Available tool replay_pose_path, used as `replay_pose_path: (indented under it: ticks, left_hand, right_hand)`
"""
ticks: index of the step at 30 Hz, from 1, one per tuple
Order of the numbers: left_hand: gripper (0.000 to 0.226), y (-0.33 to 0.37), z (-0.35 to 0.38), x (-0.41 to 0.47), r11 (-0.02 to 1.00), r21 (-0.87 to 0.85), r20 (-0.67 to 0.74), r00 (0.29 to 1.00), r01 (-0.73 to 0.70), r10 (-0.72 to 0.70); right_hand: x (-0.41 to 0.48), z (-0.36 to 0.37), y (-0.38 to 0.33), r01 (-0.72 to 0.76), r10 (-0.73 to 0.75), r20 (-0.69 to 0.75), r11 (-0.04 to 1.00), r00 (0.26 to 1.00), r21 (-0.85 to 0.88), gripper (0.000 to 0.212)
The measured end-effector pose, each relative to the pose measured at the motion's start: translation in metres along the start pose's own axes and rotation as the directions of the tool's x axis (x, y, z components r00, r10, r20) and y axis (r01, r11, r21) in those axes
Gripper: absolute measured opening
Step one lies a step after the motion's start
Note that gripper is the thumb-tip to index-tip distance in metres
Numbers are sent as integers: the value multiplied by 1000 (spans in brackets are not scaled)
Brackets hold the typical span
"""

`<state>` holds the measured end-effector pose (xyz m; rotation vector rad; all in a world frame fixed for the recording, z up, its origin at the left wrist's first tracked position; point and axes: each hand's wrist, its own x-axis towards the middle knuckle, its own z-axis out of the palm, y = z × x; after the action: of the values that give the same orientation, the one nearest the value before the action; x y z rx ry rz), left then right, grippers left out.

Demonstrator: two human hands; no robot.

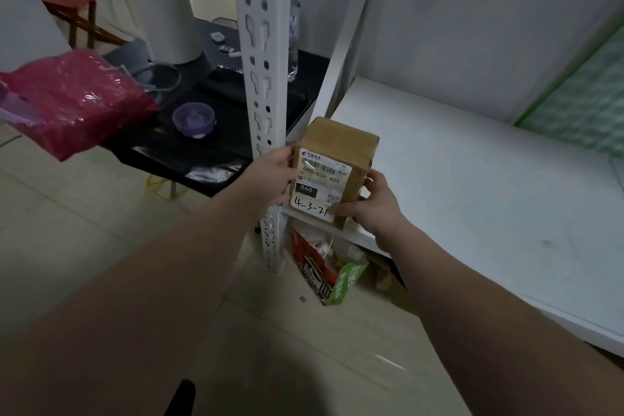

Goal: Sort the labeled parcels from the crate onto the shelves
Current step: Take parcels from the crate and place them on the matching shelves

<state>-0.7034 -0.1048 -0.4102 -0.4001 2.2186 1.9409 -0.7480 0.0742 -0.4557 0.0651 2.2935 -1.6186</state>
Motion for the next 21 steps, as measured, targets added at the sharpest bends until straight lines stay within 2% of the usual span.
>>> replay_pose_path:
  ticks: [5,10,12,15,16,18,21]
  left_hand:
    - [42,-24,10,14,981,-190,-85,995,27,-44]
    - [38,-36,17,17,970,-242,-146,989,-3,-33]
    - [37,-43,21,18,991,-130,-216,976,-13,-16]
    - [32,-58,24,20,982,157,-280,949,-104,146]
    - [28,-62,25,19,949,287,-290,932,-130,216]
    - [28,-72,29,19,822,551,-315,877,-142,363]
    - [45,-91,35,18,675,735,-394,769,-65,503]
  right_hand:
    - [5,6,15,55,-58,-48,996,997,-70,93]
    - [8,10,25,88,-98,-64,985,993,-150,102]
    - [6,8,27,112,-127,-59,972,990,-207,106]
    - [7,3,33,147,-174,-40,920,984,-363,111]
    - [8,3,35,161,-198,-41,889,979,-429,112]
    - [11,3,40,180,-258,-48,783,965,-596,116]
    - [10,4,53,159,-356,-68,570,932,-806,120]
